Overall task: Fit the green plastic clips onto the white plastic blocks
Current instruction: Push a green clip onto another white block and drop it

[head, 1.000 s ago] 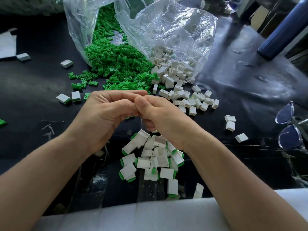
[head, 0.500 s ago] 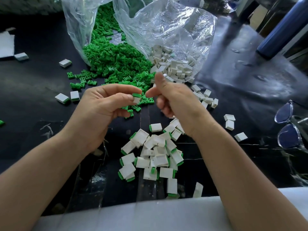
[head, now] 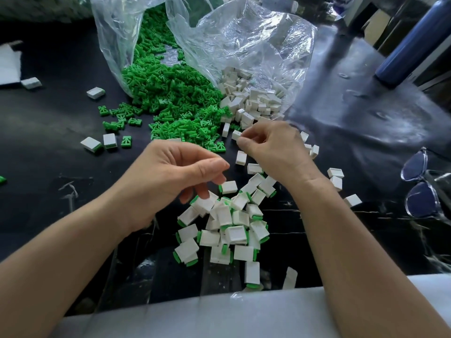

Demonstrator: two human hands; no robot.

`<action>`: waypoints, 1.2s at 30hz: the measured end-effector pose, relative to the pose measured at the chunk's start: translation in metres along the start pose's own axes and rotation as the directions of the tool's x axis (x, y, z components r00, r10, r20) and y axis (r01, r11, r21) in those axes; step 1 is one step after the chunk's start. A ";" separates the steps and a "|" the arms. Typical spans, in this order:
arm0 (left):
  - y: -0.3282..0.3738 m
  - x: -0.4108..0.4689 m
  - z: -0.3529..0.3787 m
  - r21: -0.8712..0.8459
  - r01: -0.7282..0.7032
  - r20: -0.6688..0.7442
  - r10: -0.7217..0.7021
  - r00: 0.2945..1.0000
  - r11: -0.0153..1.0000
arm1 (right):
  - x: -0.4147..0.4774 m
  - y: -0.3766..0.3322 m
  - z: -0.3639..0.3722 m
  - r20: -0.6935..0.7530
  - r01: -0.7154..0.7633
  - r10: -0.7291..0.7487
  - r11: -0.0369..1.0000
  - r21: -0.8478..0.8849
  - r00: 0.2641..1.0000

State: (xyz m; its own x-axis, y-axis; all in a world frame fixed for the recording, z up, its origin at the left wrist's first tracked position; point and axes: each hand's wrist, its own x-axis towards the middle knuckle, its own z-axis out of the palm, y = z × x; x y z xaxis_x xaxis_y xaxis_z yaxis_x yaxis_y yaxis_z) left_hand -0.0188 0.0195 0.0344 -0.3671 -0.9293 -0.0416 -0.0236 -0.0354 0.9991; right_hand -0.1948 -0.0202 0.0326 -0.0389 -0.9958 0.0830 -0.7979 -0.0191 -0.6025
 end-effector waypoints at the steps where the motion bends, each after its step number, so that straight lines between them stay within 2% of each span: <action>1: 0.000 0.001 -0.001 -0.009 0.005 -0.051 -0.006 0.999 1.000 | 0.000 0.000 0.001 0.031 0.010 -0.009 0.999 -0.035 0.999; 3: -0.002 0.004 -0.003 -0.041 0.024 -0.137 -0.030 0.990 0.999 | -0.001 0.000 0.003 0.085 0.034 -0.026 0.994 -0.102 0.996; 6: -0.004 0.006 -0.004 -0.055 0.044 -0.192 -0.053 0.980 0.998 | -0.001 0.001 0.006 0.146 0.056 -0.029 0.981 -0.185 0.989; 10: -0.006 0.007 -0.004 -0.043 0.046 -0.233 -0.055 0.971 0.998 | -0.001 0.002 0.007 0.126 0.087 -0.064 0.978 -0.189 0.990; 11: -0.007 0.008 -0.005 -0.026 0.042 -0.246 -0.047 0.968 0.999 | -0.001 0.002 0.007 0.108 0.089 -0.074 0.986 -0.141 0.991; 13: -0.009 0.008 -0.006 0.024 0.029 -0.269 -0.022 0.963 0.999 | -0.003 -0.004 0.006 0.096 0.063 -0.072 0.994 0.086 0.993; 16: -0.011 0.008 -0.007 0.062 -0.003 -0.266 0.020 0.964 0.998 | -0.008 -0.015 0.002 0.190 -0.008 -0.083 0.899 0.439 0.978; 19: -0.009 0.006 -0.005 0.056 -0.031 -0.227 0.043 0.973 0.998 | -0.014 -0.021 -0.001 0.336 -0.077 -0.140 0.826 0.558 0.932; 22: -0.007 0.006 -0.003 0.047 -0.046 -0.197 0.054 0.979 0.998 | -0.017 -0.024 -0.001 0.376 -0.114 -0.148 0.797 0.593 0.915; 29: -0.005 0.006 -0.001 0.018 -0.039 -0.242 0.042 0.969 0.999 | -0.016 -0.024 0.003 0.364 -0.092 -0.143 0.825 0.557 0.920; 32: -0.006 0.008 -0.002 -0.007 -0.029 -0.263 0.026 0.964 1.000 | -0.013 -0.019 0.004 0.298 -0.096 -0.072 0.852 0.514 0.952; 34: -0.007 0.009 -0.002 -0.023 -0.020 -0.279 0.013 0.960 1.000 | -0.010 -0.014 0.008 0.179 -0.040 -0.031 0.924 0.380 0.983; 36: -0.008 0.010 -0.001 -0.027 -0.010 -0.287 0.002 0.958 1.000 | -0.009 -0.011 0.012 0.050 0.047 -0.056 0.985 0.164 0.997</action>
State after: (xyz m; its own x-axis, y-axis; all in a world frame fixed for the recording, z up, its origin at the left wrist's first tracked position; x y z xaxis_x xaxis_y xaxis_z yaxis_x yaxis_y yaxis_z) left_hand -0.0209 0.0101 0.0260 -0.0846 -0.9958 -0.0358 0.0055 -0.0364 0.9993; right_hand -0.1789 -0.0123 0.0288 0.0359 -0.9964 0.0765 -0.6895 -0.0801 -0.7199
